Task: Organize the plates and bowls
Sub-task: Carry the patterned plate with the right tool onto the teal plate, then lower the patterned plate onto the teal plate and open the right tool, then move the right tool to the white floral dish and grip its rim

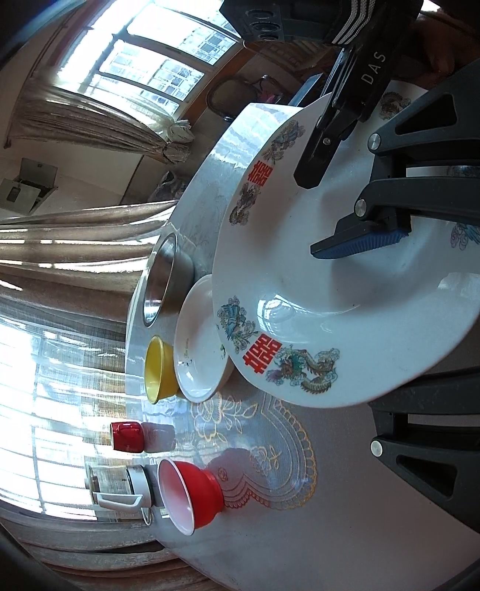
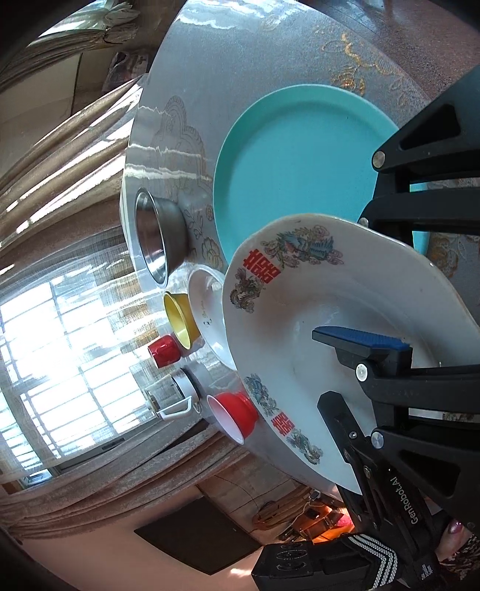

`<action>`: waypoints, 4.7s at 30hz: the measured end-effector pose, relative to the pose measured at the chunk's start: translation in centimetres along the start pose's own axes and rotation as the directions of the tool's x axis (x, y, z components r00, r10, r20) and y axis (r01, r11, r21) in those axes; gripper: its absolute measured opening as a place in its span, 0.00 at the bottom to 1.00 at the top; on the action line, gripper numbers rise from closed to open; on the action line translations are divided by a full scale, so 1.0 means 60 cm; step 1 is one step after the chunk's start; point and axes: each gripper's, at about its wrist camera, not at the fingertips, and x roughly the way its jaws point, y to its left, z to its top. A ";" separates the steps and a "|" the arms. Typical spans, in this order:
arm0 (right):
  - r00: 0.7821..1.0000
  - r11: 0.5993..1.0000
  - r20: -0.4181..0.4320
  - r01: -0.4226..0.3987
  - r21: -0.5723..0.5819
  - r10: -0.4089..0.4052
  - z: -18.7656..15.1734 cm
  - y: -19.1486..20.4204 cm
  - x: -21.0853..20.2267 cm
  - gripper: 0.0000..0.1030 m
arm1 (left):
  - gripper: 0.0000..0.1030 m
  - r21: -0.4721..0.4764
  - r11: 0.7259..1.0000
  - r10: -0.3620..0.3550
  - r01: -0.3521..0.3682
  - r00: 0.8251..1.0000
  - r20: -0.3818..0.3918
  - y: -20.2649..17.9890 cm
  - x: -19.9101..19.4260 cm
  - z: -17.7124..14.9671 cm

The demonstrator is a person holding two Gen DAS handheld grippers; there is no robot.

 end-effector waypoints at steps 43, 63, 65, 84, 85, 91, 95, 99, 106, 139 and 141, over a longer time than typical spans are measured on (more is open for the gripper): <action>0.979 0.973 -0.042 0.202 0.112 -0.199 0.034 -0.143 0.014 0.31 | 0.43 0.135 0.986 0.112 -0.097 0.988 -0.102 -0.087 0.127 0.049; 0.969 0.963 -0.030 0.247 0.112 -0.245 0.029 -0.151 -0.029 0.22 | 0.36 0.192 0.969 0.167 -0.156 0.985 -0.045 -0.090 0.103 0.041; 0.969 0.962 -0.033 0.247 0.119 -0.245 0.033 -0.152 -0.023 0.22 | 0.35 0.187 0.970 0.169 -0.158 0.984 -0.046 -0.087 0.106 0.044; 0.963 0.957 -0.026 0.269 0.107 -0.268 0.024 -0.131 -0.016 0.25 | 0.53 0.057 0.995 0.090 -0.087 0.994 -0.054 -0.041 0.091 0.043; 0.962 0.956 -0.029 0.272 0.109 -0.270 0.023 -0.130 -0.016 0.27 | 0.54 0.061 0.994 0.098 -0.095 0.994 -0.048 -0.042 0.087 0.041; 0.960 0.955 -0.045 0.281 0.096 -0.278 0.018 -0.120 -0.013 0.29 | 0.64 0.067 0.990 0.126 -0.124 0.992 -0.028 -0.038 0.073 0.036; 0.959 0.954 -0.049 0.284 0.095 -0.280 0.014 -0.116 -0.015 0.30 | 0.70 0.062 0.989 0.136 -0.134 0.991 -0.017 -0.033 0.064 0.032; 0.959 0.954 -0.054 0.284 0.095 -0.280 0.011 -0.111 -0.020 0.30 | 0.73 0.055 0.988 0.142 -0.141 0.990 -0.006 -0.028 0.056 0.030; 0.957 0.953 -0.056 0.288 0.089 -0.284 0.008 -0.103 -0.028 0.33 | 0.78 0.058 0.987 0.152 -0.152 0.988 0.008 -0.020 0.037 0.023; 0.948 0.948 0.001 0.317 0.032 -0.317 0.101 -0.066 -0.027 0.38 | 0.89 -0.221 0.942 0.259 -0.252 0.966 0.001 0.137 0.099 0.136; 0.951 0.951 -0.013 0.308 0.012 -0.308 0.114 -0.055 -0.011 0.38 | 0.89 -0.243 0.939 0.249 -0.242 0.969 -0.004 0.148 0.107 0.140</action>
